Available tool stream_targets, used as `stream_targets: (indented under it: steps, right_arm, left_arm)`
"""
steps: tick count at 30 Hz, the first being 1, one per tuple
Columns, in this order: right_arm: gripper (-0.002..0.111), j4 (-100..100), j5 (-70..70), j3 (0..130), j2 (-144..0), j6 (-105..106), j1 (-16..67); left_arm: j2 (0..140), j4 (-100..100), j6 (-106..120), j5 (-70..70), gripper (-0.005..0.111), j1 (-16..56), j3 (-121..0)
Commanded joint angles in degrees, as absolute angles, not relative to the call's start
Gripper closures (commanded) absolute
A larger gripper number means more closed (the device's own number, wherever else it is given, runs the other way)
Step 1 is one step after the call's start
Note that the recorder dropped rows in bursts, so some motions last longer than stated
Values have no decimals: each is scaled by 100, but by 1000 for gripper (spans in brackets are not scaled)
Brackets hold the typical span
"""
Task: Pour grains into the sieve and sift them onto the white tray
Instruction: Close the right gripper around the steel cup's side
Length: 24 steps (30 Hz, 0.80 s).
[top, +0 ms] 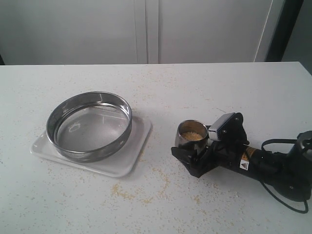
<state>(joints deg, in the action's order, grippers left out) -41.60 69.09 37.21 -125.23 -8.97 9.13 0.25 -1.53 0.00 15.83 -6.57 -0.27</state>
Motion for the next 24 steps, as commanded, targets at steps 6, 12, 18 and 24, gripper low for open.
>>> stream_targets:
  steps: [6,12,18,24]
  right_arm:
    - [17,-4215,6996,3822,-12643,-857,1006]
    - [51,-4204,6996,3822,-12643,-857,1019]
    - [92,-4204,6996,3822,-12643,-934,1019]
    - [107,-4191,6996,3812,-12643,-934,1019]
  left_arm:
    - [0,-141,0,1576,107,-667,0]
    - [0,-141,0,1576,107,-667,0]
    - [0,-141,0,1576,107,-667,0]
    - [0,-141,0,1576,107,-667,0]
